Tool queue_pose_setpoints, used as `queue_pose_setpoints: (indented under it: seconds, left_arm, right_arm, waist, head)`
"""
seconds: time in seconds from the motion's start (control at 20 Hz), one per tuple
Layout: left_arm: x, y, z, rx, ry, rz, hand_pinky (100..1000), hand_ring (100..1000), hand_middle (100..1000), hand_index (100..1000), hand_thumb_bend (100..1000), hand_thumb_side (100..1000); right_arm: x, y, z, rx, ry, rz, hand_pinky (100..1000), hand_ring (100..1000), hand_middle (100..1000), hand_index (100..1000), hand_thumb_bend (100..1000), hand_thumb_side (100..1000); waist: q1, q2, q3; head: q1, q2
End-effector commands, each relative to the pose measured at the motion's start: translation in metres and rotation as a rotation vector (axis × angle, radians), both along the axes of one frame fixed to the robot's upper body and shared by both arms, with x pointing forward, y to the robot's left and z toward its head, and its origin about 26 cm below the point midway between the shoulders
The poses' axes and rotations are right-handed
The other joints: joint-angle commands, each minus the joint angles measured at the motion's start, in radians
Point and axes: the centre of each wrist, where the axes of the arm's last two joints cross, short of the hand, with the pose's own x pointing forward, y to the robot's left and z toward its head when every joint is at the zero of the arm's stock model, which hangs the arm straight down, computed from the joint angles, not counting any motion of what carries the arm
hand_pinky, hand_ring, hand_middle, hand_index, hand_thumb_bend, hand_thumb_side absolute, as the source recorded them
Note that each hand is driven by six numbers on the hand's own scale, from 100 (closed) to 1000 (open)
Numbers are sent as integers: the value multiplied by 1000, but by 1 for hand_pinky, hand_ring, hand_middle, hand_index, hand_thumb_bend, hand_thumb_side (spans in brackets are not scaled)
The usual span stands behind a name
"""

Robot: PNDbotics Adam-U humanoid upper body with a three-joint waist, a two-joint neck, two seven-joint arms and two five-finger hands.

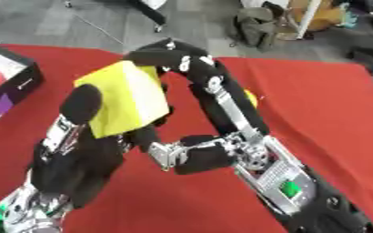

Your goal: Pick up the objects with one hand, pass them to the other hand, and then place them into the box on the other side of the table.

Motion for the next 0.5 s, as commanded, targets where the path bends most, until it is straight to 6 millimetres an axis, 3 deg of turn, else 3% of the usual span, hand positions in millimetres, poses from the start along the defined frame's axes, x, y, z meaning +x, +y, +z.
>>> queue_pose_setpoints:
  seconds: [0.05,0.5]
  left_arm:
    - [0,3,7,-20,-19,-6,1000,815,850,706,537,641]
    - [-2,0,8,-8,-30,-43,998,695,690,592,314,471]
  right_arm:
    - [-2,-7,6,-34,-60,-11,770,540,211,401,100,100]
    - [-1,-5,3,-53,-76,-18,767,539,214,406,100,100]
  waist:
    - [3,-12,0]
    - [5,-12,-1]
  head:
    - [1,3]
    - [-3,9]
